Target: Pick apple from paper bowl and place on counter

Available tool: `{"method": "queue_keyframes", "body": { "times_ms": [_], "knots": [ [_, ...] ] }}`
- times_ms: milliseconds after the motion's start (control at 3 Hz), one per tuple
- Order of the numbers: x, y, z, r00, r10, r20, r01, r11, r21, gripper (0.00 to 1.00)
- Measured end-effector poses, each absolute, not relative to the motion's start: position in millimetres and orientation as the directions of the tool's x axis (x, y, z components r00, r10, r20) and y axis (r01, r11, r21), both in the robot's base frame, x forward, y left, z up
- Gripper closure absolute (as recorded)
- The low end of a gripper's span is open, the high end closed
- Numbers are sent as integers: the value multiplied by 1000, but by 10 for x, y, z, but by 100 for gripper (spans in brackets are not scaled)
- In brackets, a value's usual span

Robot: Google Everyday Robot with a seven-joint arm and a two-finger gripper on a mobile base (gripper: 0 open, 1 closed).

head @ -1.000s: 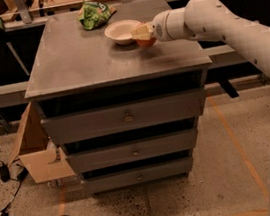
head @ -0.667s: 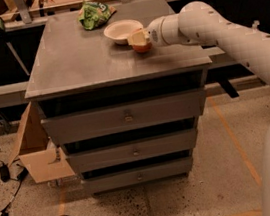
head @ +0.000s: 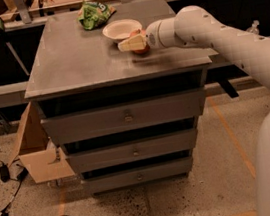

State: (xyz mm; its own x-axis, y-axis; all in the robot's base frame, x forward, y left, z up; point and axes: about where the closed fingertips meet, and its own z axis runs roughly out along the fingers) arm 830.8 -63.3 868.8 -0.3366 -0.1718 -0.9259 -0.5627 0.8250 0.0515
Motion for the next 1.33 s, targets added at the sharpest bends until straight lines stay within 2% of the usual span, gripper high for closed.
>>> {"method": "queue_keyframes", "body": {
  "times_ms": [333, 1000, 1333],
  "knots": [
    [8255, -849, 8791, -330, -149, -932, -520, 853, 48, 0],
    [7609, -1735, 9511, -172, -33, -985, -348, 937, 29, 0],
    [7544, -2027, 9655, -118, -2, -993, -288, 957, 32, 0]
  ]
}}
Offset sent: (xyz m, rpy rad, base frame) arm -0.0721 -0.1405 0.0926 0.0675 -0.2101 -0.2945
